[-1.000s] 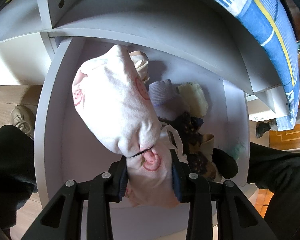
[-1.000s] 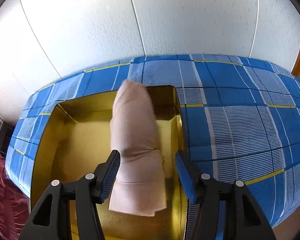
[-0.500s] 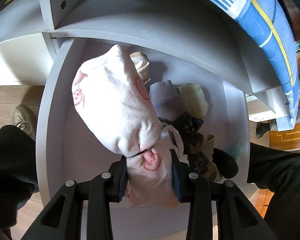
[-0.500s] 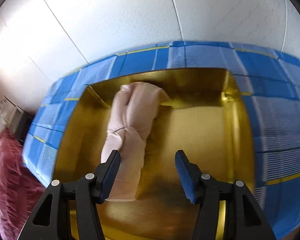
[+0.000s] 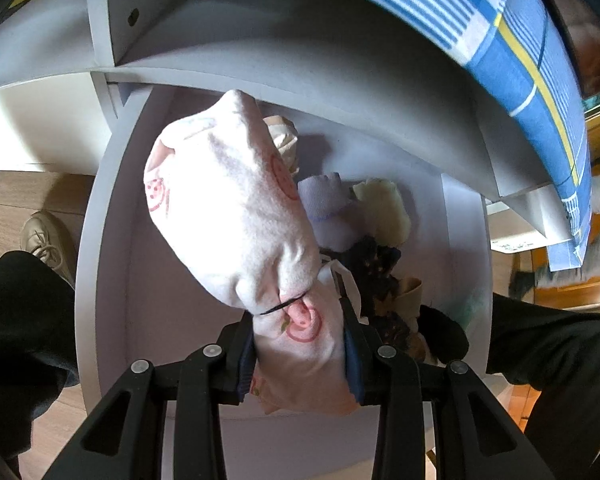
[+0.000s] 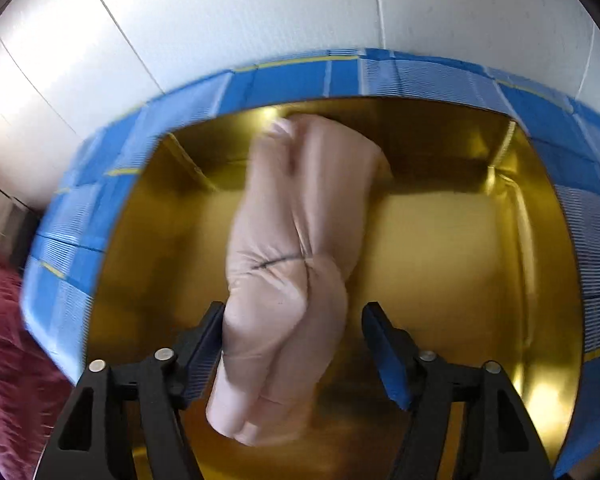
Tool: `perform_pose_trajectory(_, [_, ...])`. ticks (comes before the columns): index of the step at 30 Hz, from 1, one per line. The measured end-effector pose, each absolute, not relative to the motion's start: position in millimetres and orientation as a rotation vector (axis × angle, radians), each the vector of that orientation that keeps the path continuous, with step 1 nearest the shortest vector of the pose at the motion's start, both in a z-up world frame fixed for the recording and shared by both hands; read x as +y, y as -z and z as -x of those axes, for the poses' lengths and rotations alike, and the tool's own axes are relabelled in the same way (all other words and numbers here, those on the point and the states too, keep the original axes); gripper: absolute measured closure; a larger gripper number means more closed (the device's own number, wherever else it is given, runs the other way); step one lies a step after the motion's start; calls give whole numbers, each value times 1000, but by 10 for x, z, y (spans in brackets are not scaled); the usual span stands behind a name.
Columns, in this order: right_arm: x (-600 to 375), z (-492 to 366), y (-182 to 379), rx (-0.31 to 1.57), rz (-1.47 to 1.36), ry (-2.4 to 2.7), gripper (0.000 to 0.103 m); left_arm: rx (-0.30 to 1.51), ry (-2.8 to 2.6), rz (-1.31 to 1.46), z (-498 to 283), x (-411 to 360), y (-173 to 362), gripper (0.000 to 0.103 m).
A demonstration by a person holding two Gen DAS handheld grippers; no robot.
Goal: Organize soft objects
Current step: 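Lower the beige roll into the gold tray and open the right tool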
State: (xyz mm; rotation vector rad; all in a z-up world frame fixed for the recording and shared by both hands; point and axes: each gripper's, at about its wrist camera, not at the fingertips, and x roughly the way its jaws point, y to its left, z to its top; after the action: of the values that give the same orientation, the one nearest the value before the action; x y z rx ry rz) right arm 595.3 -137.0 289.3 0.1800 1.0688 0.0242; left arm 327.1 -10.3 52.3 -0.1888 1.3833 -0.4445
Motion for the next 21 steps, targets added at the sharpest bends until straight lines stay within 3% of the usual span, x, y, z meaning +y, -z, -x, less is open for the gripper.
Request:
perform_pose_trajectory(6, [-1789,-5892,-2933,1050,-179,137,46,1362,442,185,-3273,-95,-557,66])
perform_pose_trajectory(9, [-1963,-5840,-2966,1056,-263,154,53,1357,437,176,-3275,-104,-563,66])
perform_pose_trajectory(13, [-1973,-5709,-3022,1054,-309,94,48,1349,430,168,-3264,-108,-576,66])
perform_pose_trajectory(21, [-2057,-4845,-3321,802,-165,-66,40,1322,435,145,-3248,-115,-632,66])
